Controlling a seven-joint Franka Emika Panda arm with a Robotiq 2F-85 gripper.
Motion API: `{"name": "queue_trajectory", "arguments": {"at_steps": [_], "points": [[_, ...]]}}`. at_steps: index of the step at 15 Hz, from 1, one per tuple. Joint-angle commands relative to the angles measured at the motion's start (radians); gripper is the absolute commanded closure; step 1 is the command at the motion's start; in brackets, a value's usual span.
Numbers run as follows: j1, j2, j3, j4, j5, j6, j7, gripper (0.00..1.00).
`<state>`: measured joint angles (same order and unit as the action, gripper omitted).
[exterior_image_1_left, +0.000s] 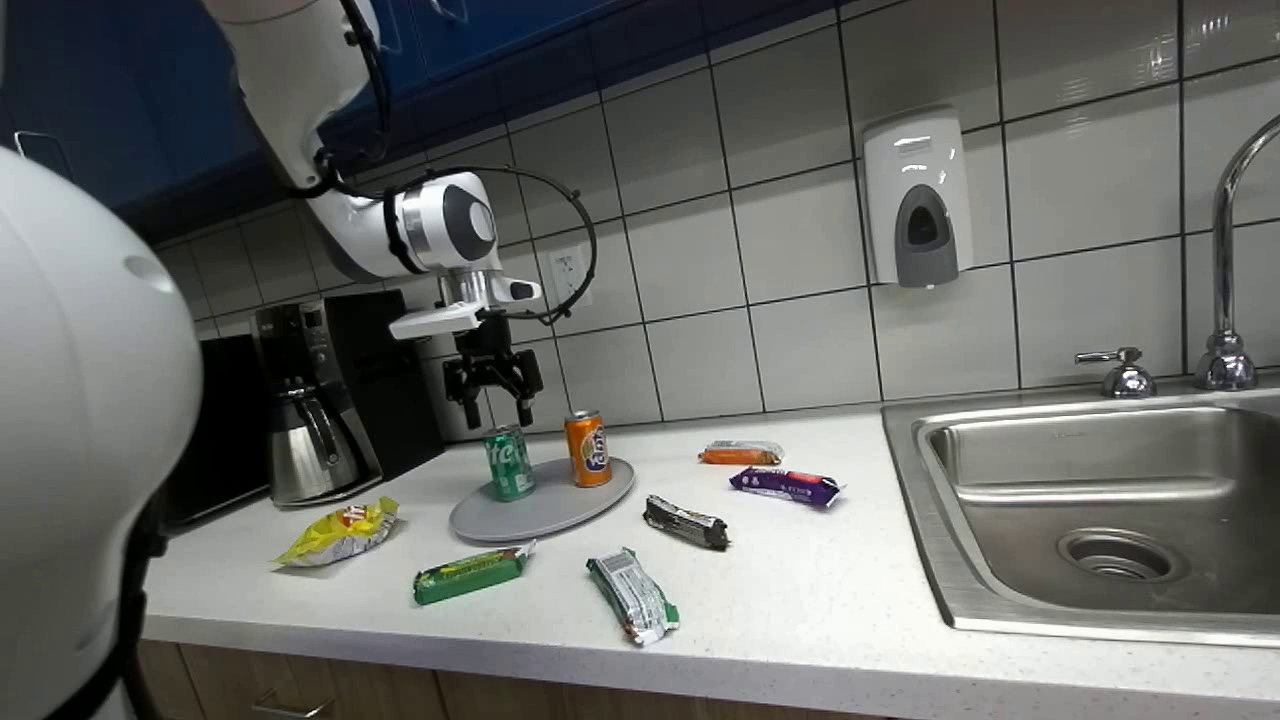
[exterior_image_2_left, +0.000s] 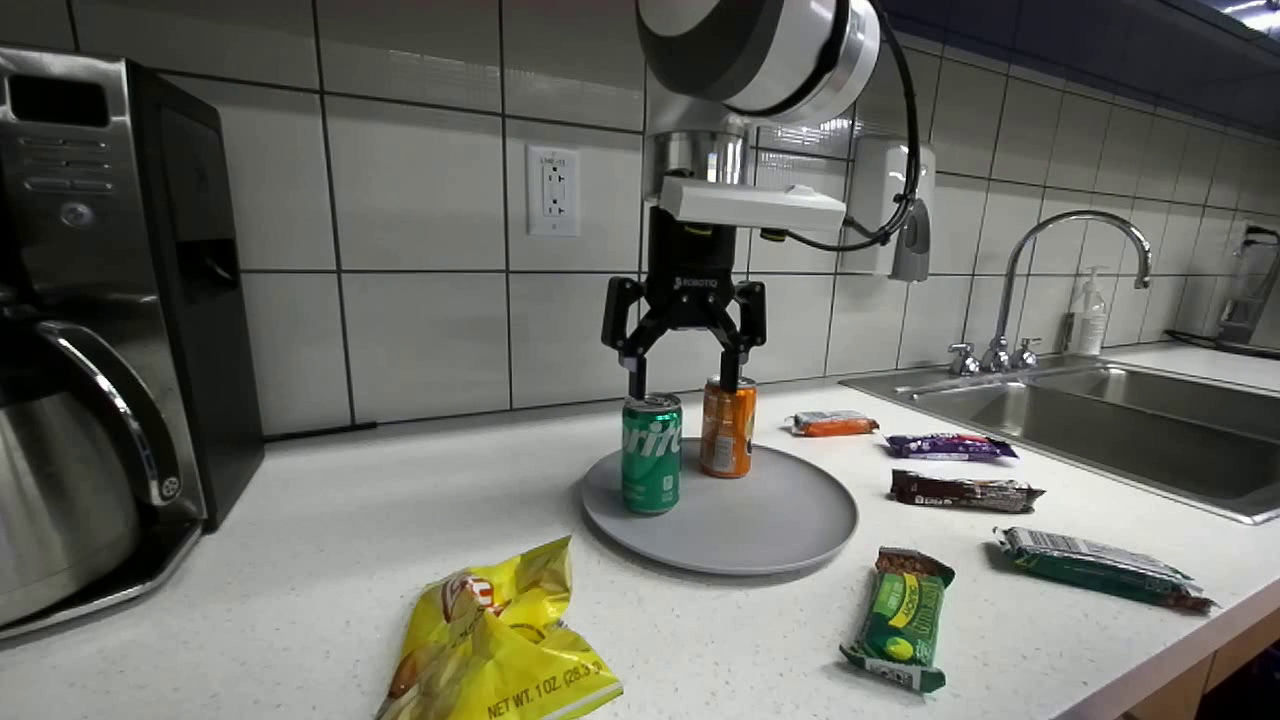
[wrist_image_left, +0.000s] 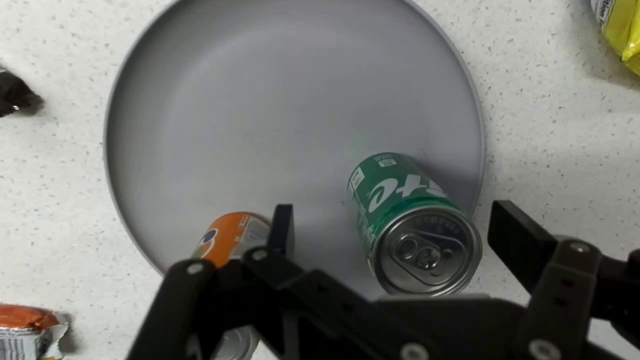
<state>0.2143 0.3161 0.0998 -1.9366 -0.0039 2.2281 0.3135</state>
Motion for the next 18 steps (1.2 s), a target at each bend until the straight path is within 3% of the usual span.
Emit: {"name": "queue_trajectory", "arguments": {"at_steps": [1, 18], "points": [[-0.001, 0.000, 0.002, 0.003, -0.001, -0.002, 0.000, 0.00], [0.002, 0.047, 0.000, 0.048, -0.009, 0.011, -0.009, 0.00]]}}
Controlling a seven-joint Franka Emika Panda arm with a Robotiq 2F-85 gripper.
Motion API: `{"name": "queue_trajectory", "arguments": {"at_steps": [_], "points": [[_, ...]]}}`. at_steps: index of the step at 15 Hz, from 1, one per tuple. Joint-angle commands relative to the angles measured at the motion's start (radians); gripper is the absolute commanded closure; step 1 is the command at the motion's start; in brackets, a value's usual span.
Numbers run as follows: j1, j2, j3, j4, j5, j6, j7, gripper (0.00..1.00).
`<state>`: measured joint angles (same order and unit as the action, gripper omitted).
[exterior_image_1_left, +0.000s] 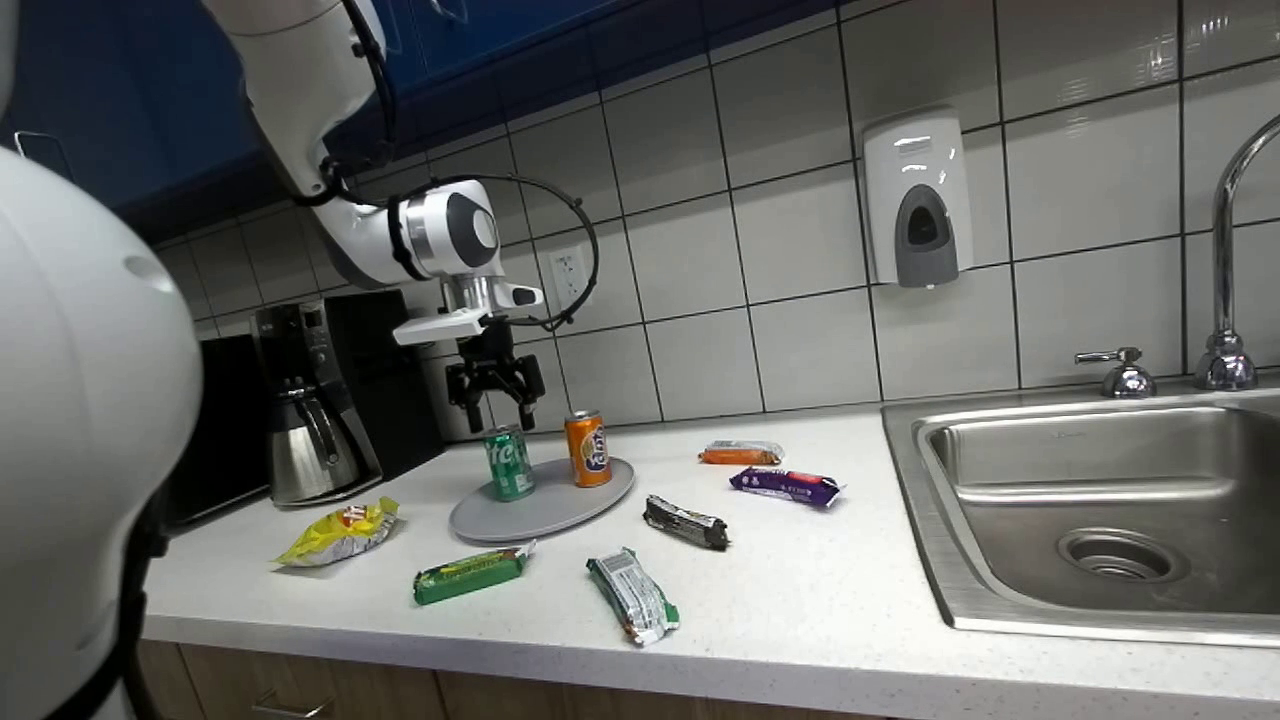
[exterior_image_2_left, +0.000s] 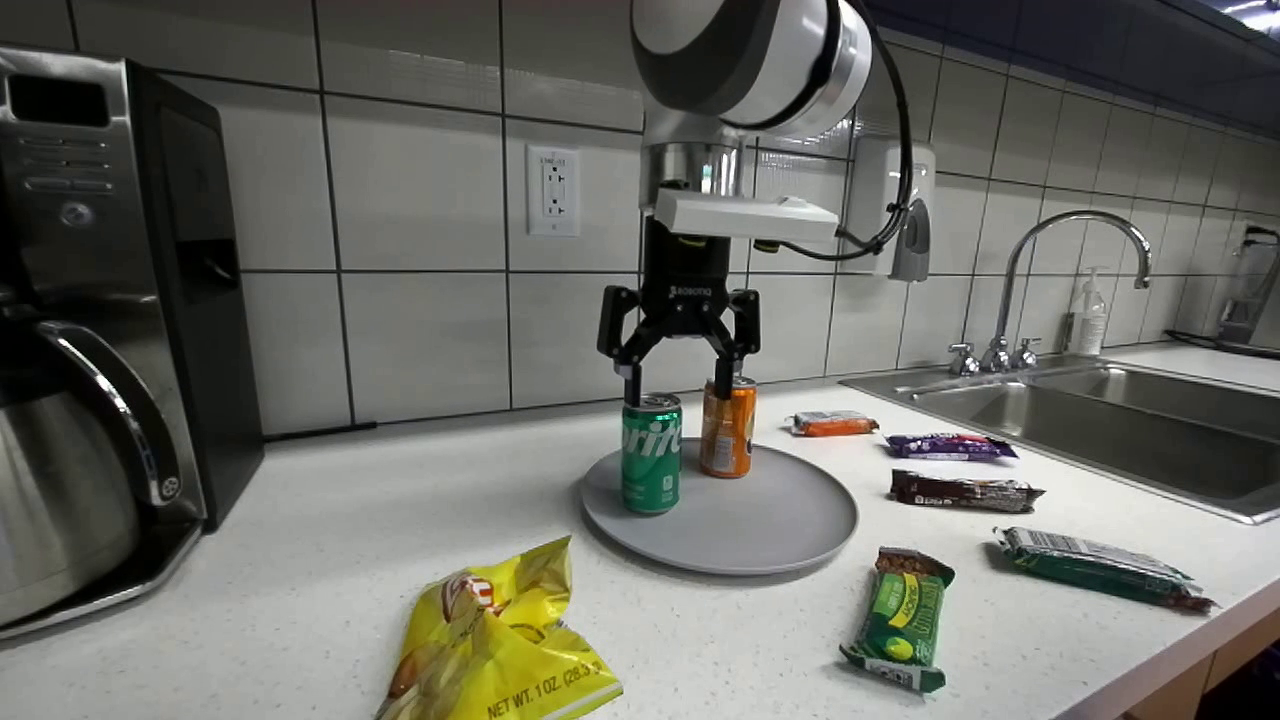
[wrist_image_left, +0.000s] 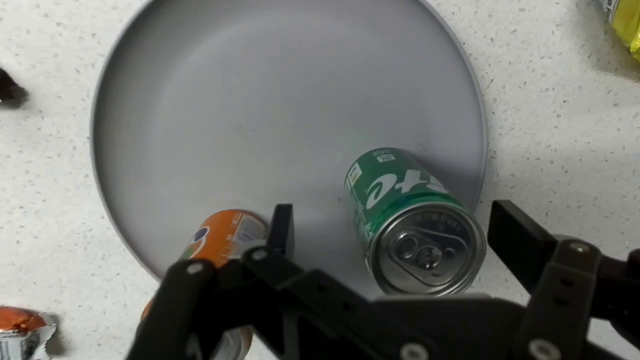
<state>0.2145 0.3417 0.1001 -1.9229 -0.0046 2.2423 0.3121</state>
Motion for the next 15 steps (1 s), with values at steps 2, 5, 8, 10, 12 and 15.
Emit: {"name": "queue_trajectory", "arguments": {"at_steps": [2, 5, 8, 10, 12, 15], "points": [[0.004, 0.031, 0.000, 0.044, -0.007, -0.005, -0.008, 0.00], [0.007, 0.052, 0.000, 0.062, -0.006, -0.001, -0.008, 0.00], [0.012, 0.071, 0.000, 0.082, -0.007, -0.003, -0.008, 0.00], [0.015, 0.085, -0.001, 0.095, -0.007, -0.003, -0.007, 0.00], [0.017, 0.098, -0.001, 0.108, -0.006, -0.005, -0.008, 0.00], [0.021, 0.114, -0.002, 0.122, -0.007, -0.008, -0.009, 0.00]]}}
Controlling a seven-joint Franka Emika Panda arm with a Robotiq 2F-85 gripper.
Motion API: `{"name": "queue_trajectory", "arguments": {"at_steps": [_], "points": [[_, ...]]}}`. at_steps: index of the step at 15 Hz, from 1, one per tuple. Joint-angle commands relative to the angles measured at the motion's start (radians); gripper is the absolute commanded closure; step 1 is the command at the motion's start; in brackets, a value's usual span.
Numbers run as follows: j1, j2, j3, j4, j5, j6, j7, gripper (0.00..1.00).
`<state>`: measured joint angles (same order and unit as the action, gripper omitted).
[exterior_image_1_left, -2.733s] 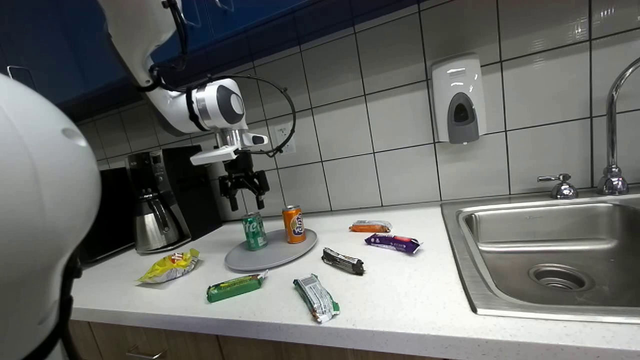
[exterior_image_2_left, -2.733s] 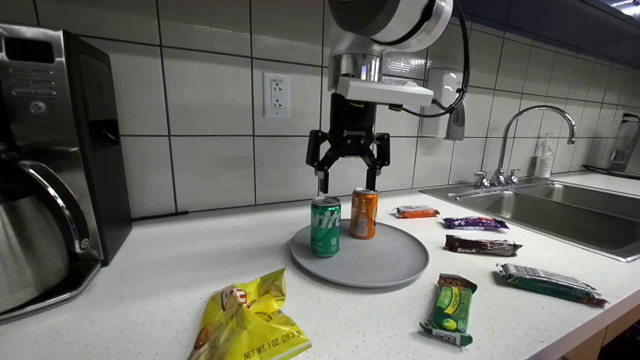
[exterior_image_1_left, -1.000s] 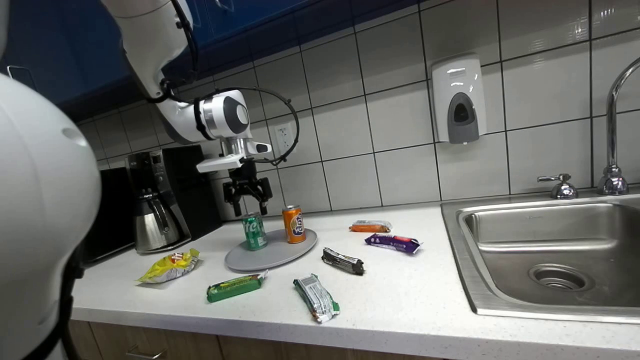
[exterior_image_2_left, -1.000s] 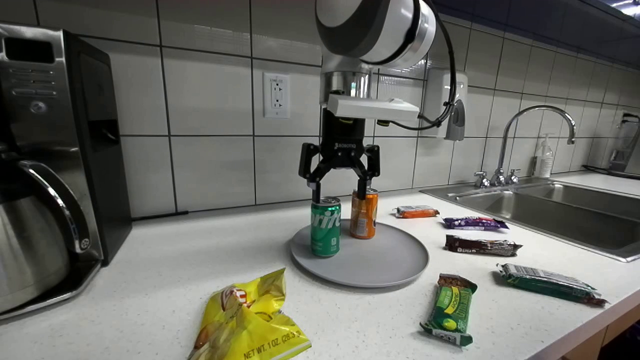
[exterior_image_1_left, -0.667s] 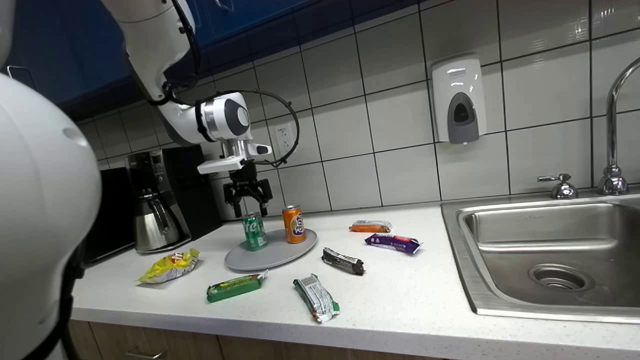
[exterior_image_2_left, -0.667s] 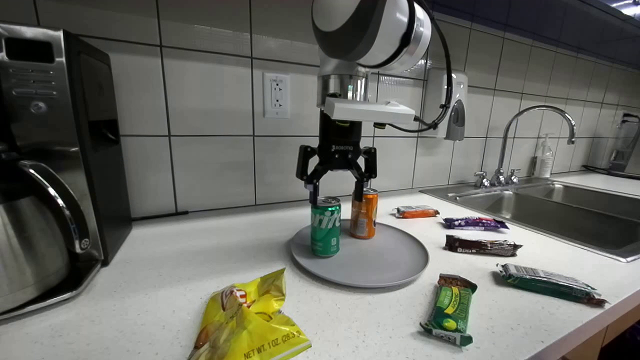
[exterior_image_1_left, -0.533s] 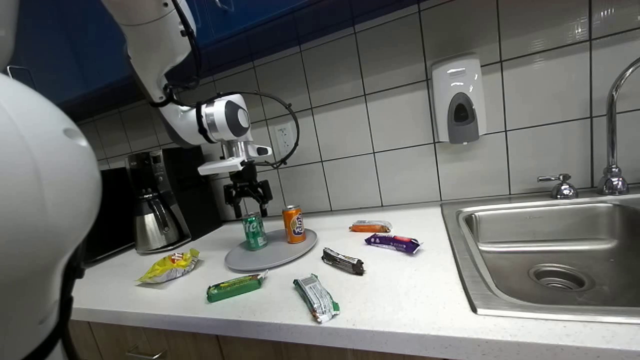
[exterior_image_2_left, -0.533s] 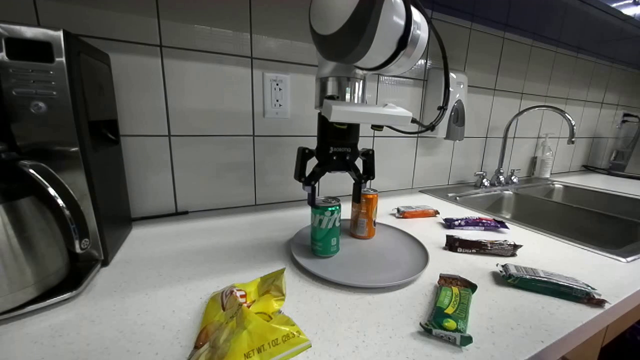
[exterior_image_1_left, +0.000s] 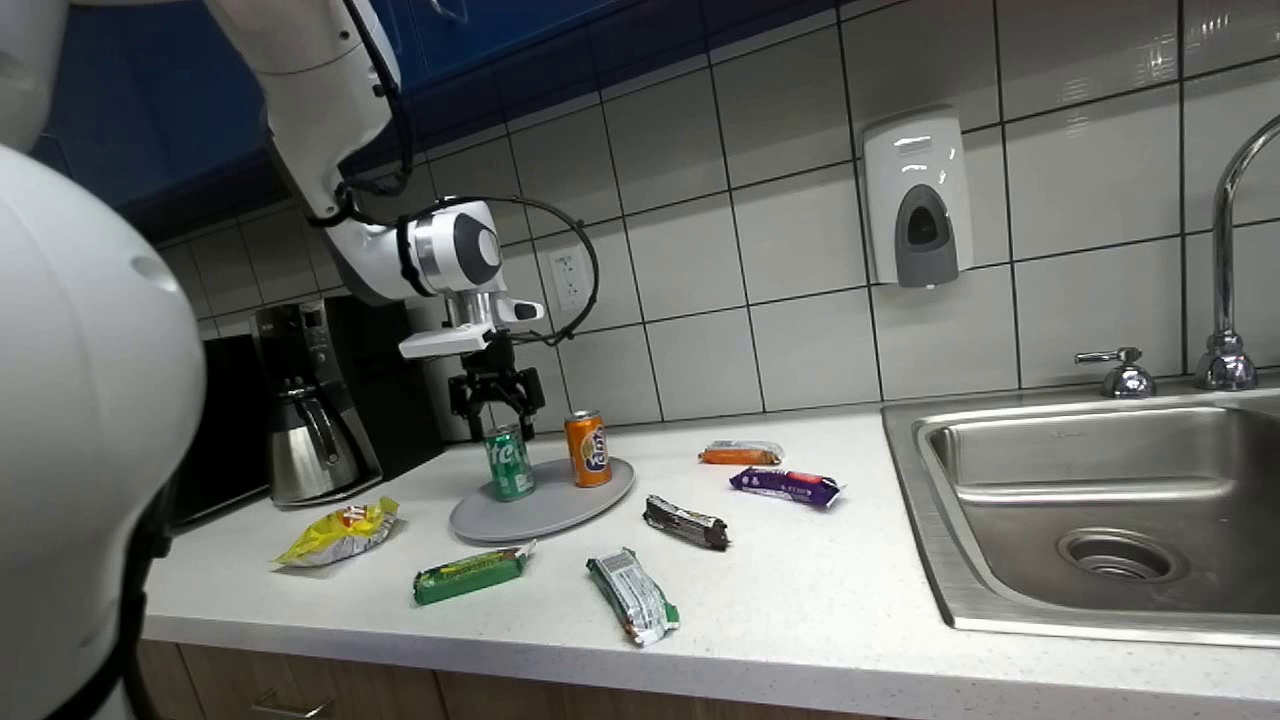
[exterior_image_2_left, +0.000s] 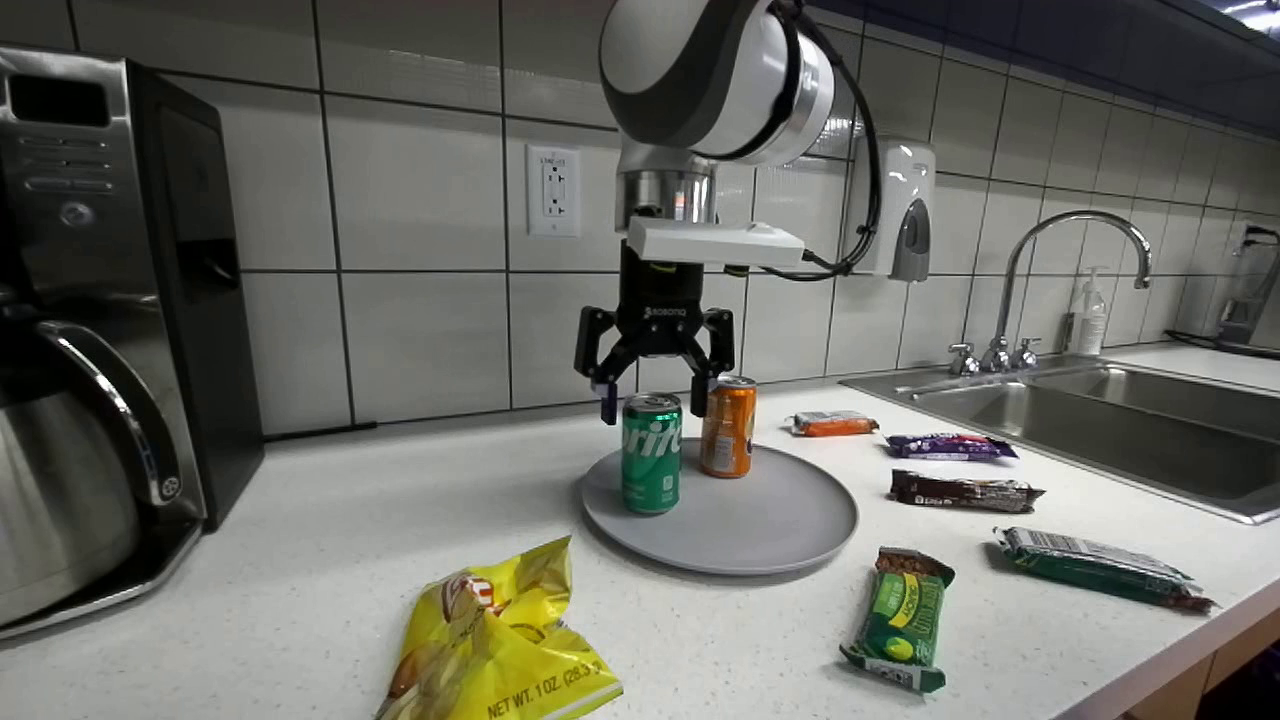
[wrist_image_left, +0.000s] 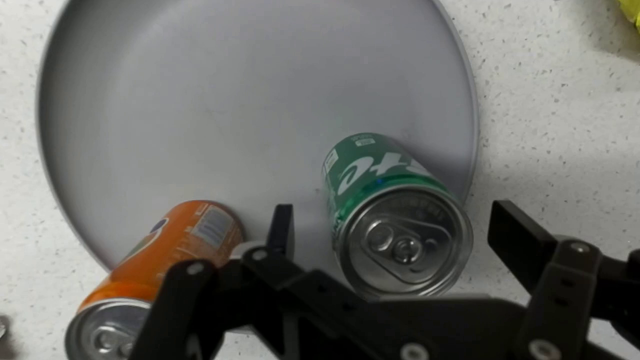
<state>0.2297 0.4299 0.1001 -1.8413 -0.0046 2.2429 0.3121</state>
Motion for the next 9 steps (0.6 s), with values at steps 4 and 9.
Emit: {"name": "queue_trajectory", "arguments": {"at_steps": [4, 9], "points": [[0.010, 0.051, -0.005, 0.059, -0.009, -0.006, -0.008, 0.00], [0.011, 0.082, -0.008, 0.074, -0.011, 0.020, -0.014, 0.49]]}}
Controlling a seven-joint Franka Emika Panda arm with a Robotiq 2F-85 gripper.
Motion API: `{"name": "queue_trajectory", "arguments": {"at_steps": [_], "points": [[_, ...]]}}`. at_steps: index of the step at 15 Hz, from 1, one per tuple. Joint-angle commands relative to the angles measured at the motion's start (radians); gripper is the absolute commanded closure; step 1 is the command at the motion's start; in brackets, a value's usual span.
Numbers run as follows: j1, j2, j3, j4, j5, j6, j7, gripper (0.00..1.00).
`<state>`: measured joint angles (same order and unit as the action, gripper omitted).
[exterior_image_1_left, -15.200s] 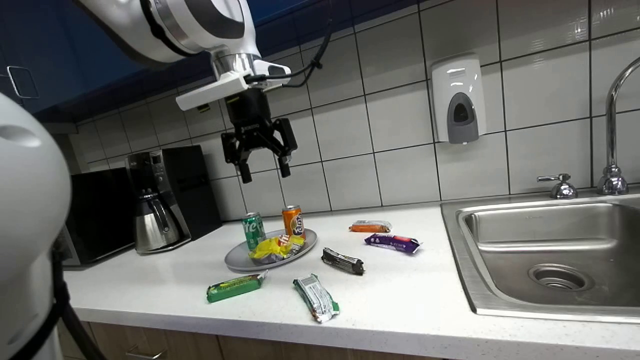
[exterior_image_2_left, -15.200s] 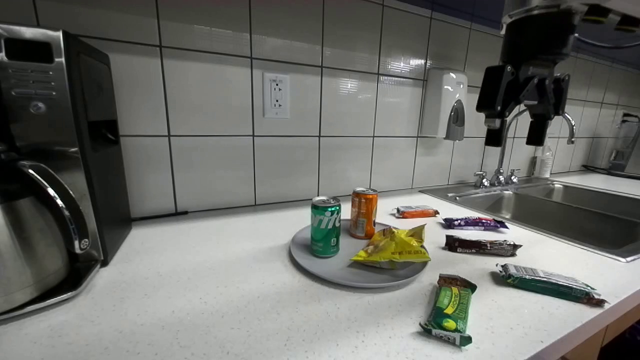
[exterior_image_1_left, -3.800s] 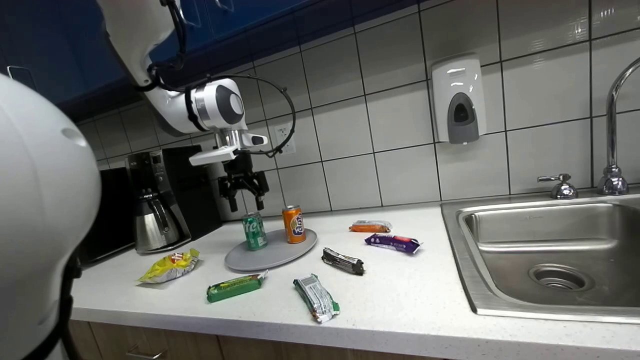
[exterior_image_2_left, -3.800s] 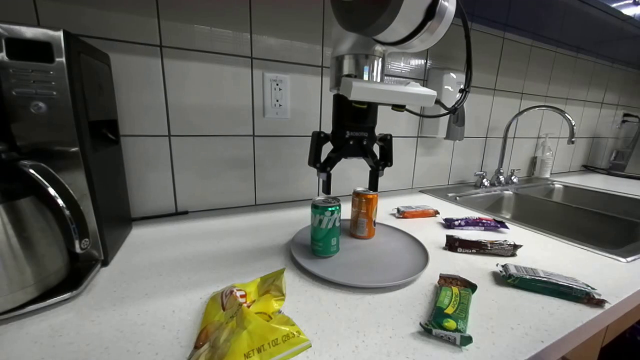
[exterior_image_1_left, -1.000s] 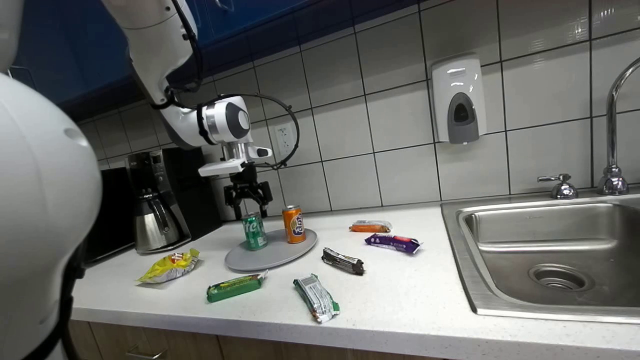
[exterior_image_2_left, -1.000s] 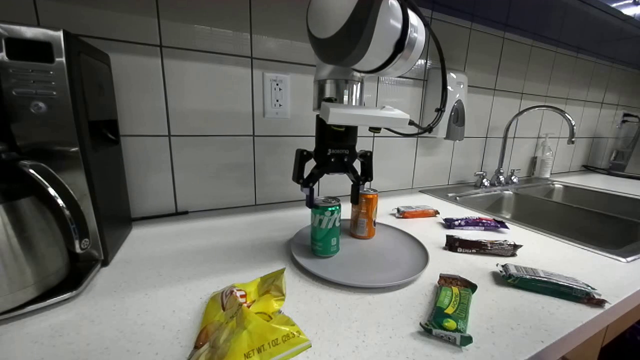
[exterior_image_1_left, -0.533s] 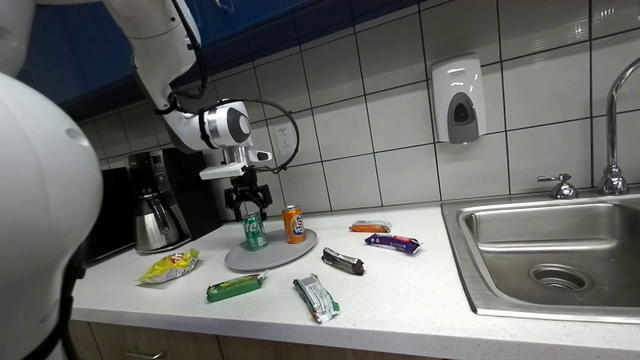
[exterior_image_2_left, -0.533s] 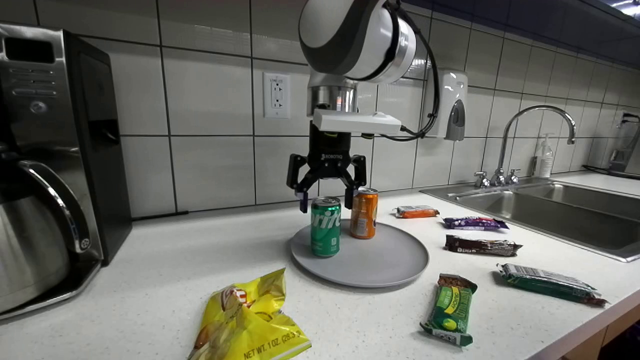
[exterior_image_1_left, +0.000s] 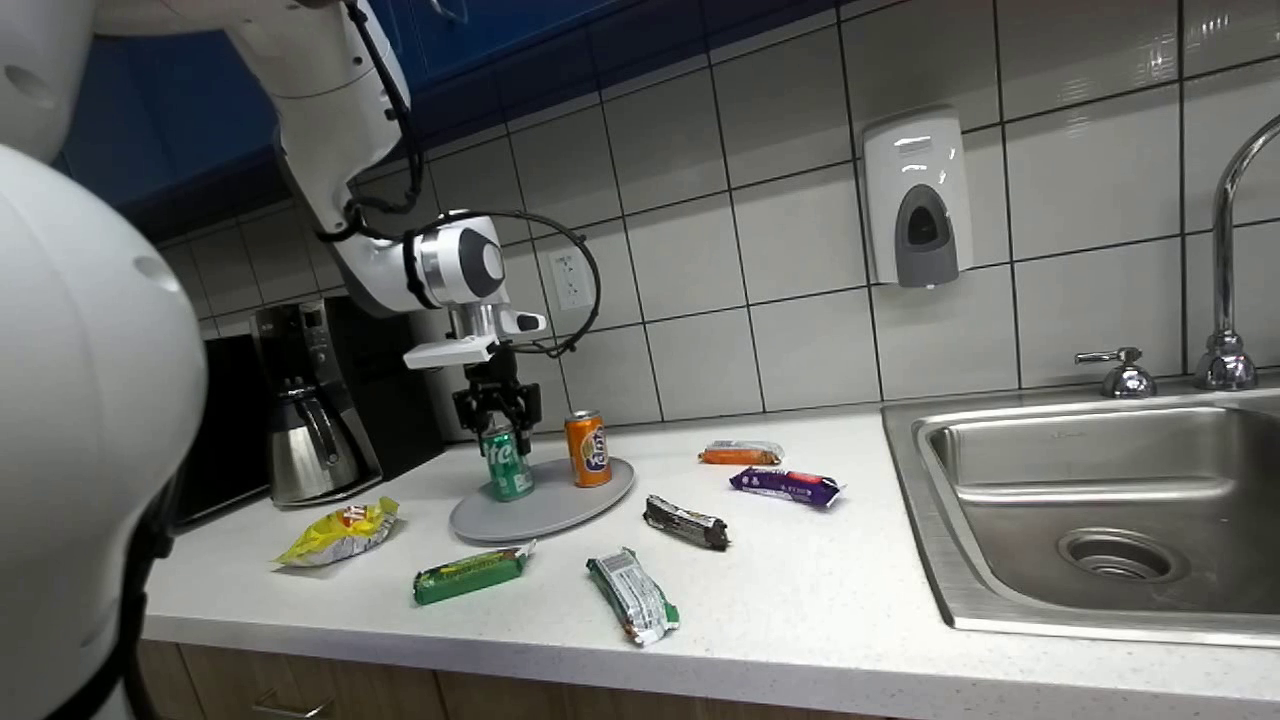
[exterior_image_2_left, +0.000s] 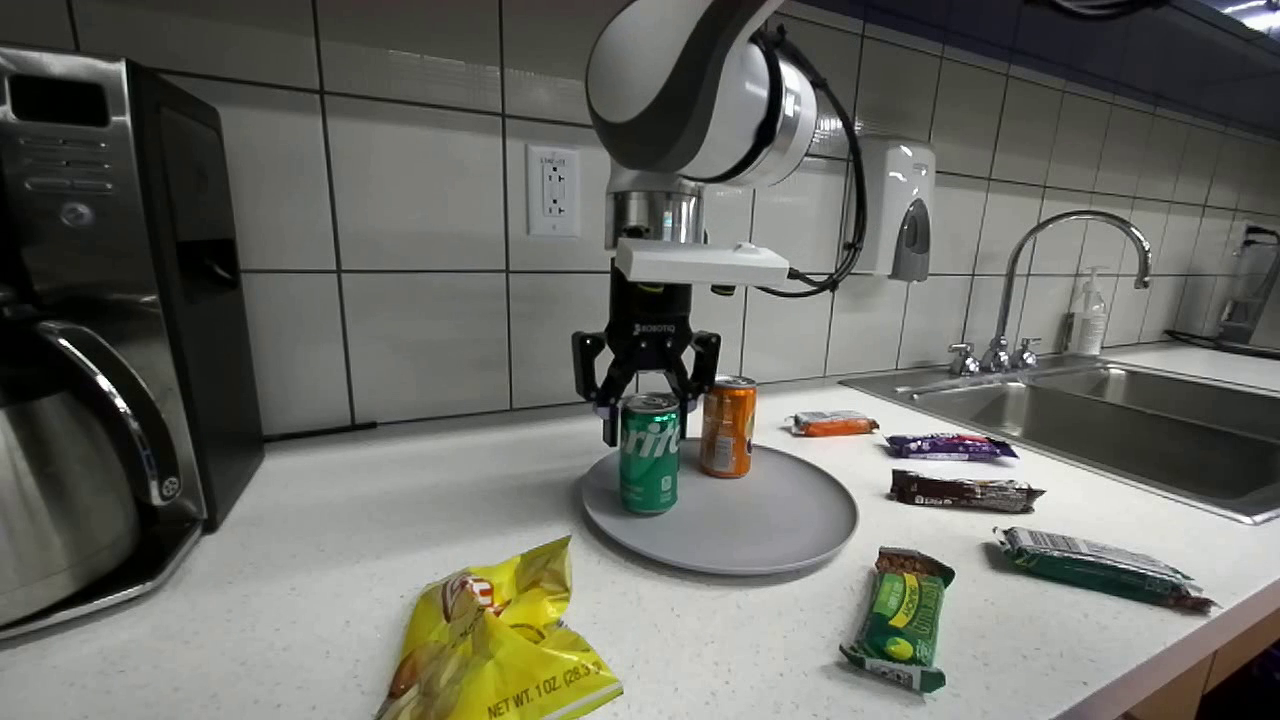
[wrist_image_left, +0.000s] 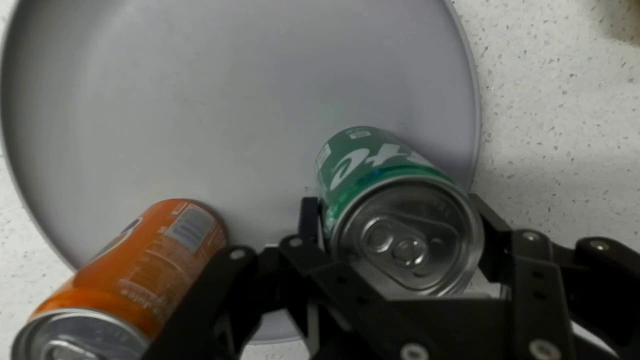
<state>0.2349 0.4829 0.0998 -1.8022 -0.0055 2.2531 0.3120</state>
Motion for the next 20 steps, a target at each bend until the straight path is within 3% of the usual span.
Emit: {"name": "queue_trajectory", "arguments": {"at_steps": [1, 2, 9, 20], "points": [[0.006, 0.036, -0.008, 0.040, -0.011, 0.012, -0.014, 0.58], [0.008, 0.012, -0.007, 0.030, -0.008, 0.001, -0.010, 0.62], [0.016, 0.014, -0.004, 0.047, -0.015, -0.011, -0.020, 0.62], [0.037, 0.107, 0.008, 0.198, -0.008, -0.021, -0.080, 0.62]]}}
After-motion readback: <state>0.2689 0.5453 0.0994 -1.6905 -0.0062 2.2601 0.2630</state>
